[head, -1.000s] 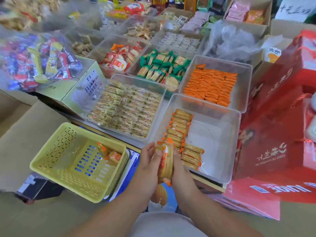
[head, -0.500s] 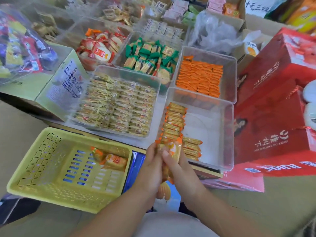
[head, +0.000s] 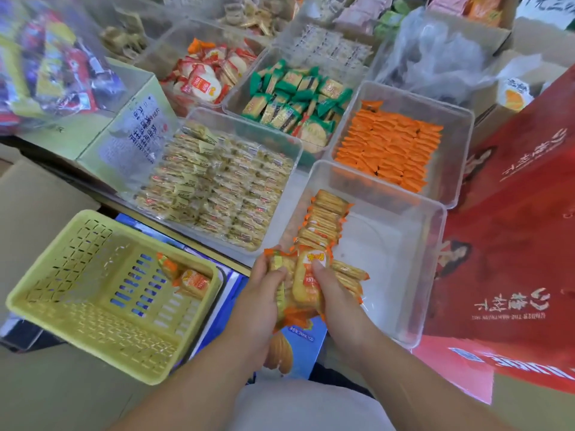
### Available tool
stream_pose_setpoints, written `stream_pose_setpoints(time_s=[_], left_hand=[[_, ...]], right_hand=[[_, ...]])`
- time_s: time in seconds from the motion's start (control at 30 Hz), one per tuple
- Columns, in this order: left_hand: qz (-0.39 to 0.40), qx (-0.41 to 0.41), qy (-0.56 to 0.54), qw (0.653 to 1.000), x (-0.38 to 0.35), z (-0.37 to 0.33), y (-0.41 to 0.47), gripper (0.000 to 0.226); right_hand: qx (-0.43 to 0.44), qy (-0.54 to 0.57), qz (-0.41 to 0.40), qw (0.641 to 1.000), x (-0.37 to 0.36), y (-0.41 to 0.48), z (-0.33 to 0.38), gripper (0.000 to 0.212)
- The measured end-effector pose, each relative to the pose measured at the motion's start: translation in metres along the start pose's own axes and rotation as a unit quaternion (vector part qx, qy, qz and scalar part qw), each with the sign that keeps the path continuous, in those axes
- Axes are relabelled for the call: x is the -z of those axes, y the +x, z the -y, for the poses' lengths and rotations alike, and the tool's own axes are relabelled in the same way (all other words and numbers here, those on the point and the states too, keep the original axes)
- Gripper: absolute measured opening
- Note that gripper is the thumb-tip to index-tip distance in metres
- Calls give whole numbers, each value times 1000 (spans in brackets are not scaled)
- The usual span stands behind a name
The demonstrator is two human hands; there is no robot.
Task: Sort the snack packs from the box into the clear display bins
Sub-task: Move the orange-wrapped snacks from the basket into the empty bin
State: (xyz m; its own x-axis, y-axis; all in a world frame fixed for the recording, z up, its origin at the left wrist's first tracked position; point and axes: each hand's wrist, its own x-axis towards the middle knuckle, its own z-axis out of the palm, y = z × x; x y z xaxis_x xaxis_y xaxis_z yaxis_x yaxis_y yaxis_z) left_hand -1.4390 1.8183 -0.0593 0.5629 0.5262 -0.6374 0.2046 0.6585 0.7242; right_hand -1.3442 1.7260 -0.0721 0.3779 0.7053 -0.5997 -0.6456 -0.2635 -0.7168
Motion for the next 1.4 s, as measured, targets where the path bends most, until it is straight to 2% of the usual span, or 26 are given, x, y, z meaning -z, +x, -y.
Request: stream_pose_setpoints(time_s=[0.07, 0.13, 0.2, 0.3, 0.43, 0.57, 0.7, 0.73, 0.83, 0.87, 1.03, 1.13, 1.23, 1.3, 1.33, 1.37, 1.4], left_hand=[[-15, 7, -16, 1000, -7, 0, 3, 39], [-22, 9, -18, 1000, -13, -1, 4, 41], [-28, 11, -14, 999, -19, -4, 2, 38], [-39, 13, -10, 999, -28, -5, -2, 34], [0, 13, -26, 1000, -38, -6, -6, 38], [-2, -3, -11, 1000, -40, 2, 3, 58], [-15, 20, -29, 999, -42, 2, 11, 41], [-14, 25, -32, 999, -43, 1, 13, 39], [-11, 39, -43, 998, -44, 1, 22, 37], [-4, 46, -39, 998, -44, 1, 25, 37], [31, 80, -3, 996, -41, 5, 40, 38], [48, 84, 37, 995, -38, 3, 48, 41], [91, 18, 117, 989, -38, 1, 54, 32], [85, -65, 201, 974, -33, -5, 56, 30], [61, -116, 260, 956, -29, -7, 57, 34], [30, -162, 323, 932, -22, -6, 59, 34], [1, -191, 381, 905, -13, -3, 62, 36]], right_hand=[[10, -3, 8, 1000, 11, 5, -2, 53], [21, -21, 24, 999, 18, 7, -2, 54], [24, -43, 39, 998, 21, 7, -1, 51], [22, -51, 48, 997, 17, 8, -1, 60], [48, -60, 37, 996, 7, 9, -2, 73], [50, -77, 38, 995, 8, 8, -1, 80], [43, -72, 38, 996, 14, 6, 6, 91], [46, -72, 35, 996, 16, 7, 8, 88], [53, -90, 7, 994, 25, 11, 8, 55], [45, -91, 0, 995, 26, 13, 7, 50], [32, -108, -9, 994, 25, 21, 5, 66], [30, -124, -23, 992, 29, 28, 10, 57], [34, -141, -48, 988, 47, 42, 18, 67], [28, -167, -126, 978, 64, 55, 29, 101], [24, -208, -181, 961, 76, 64, 35, 114], [24, -267, -230, 936, 90, 73, 39, 116], [30, -327, -267, 906, 105, 84, 42, 108]])
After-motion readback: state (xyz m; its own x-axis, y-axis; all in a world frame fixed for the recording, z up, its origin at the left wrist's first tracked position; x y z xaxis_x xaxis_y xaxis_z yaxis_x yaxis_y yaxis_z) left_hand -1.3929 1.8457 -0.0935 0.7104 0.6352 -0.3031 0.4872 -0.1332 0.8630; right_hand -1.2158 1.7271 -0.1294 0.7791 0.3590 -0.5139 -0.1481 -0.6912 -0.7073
